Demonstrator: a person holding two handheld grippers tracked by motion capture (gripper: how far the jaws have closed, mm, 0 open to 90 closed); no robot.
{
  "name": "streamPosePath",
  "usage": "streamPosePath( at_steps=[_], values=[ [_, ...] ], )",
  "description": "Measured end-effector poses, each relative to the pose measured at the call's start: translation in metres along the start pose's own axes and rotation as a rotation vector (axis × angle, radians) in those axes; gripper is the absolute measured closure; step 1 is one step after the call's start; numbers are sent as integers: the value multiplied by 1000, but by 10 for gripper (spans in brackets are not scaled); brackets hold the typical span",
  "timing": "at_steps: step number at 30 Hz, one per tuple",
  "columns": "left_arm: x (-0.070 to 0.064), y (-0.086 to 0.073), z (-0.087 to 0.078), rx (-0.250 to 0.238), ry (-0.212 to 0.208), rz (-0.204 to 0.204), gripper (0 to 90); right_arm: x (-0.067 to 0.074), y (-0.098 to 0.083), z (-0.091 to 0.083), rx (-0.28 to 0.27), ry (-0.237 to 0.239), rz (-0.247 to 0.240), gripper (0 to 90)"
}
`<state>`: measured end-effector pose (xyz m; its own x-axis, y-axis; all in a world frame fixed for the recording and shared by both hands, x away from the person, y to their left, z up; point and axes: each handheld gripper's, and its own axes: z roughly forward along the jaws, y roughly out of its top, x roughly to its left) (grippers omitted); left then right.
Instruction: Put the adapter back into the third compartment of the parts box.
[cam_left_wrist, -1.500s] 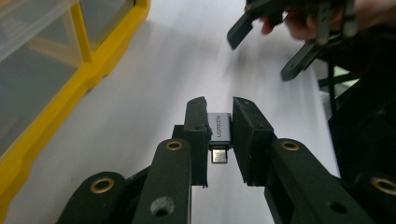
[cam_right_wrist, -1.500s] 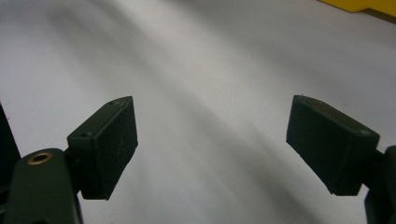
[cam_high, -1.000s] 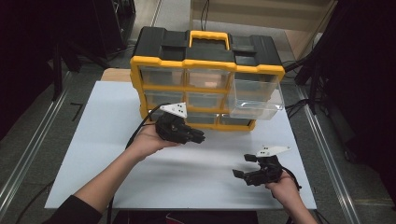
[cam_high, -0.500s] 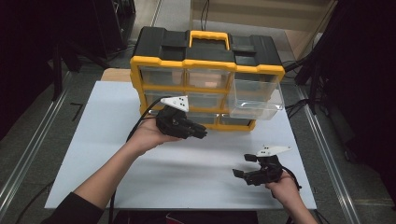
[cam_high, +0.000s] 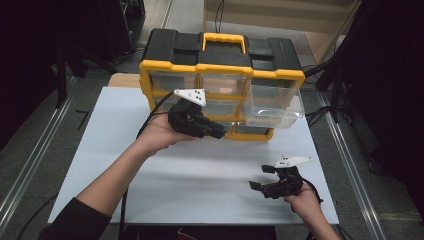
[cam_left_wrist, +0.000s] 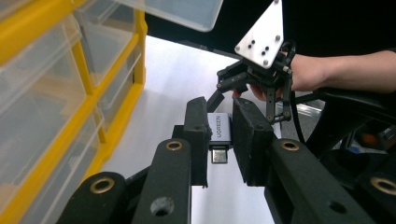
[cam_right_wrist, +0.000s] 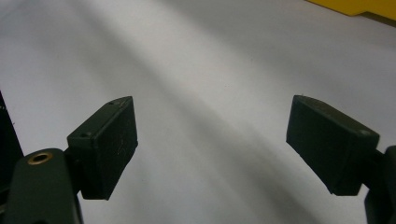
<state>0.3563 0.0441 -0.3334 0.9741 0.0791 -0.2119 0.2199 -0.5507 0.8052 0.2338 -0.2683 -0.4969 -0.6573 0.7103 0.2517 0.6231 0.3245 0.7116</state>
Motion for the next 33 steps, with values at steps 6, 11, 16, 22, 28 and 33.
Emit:
streamPosePath(
  at_steps=[6,11,16,22,28,33],
  values=[
    [-2,11,-6,-14,-1,10,777,0,0,0,0,2,1,148],
    [-4,21,-9,-16,2,14,777,0,0,0,0,-1,-2,147],
    [-3,31,-16,-39,4,13,777,0,0,0,-1,2,-3,147],
    [-3,40,-19,-44,7,19,777,0,0,0,-1,1,-2,148],
    [-1,53,-25,-72,10,20,777,1,1,0,-5,2,-1,147],
    [-1,65,-26,-64,17,35,777,1,1,0,-5,2,-1,147]
  ],
)
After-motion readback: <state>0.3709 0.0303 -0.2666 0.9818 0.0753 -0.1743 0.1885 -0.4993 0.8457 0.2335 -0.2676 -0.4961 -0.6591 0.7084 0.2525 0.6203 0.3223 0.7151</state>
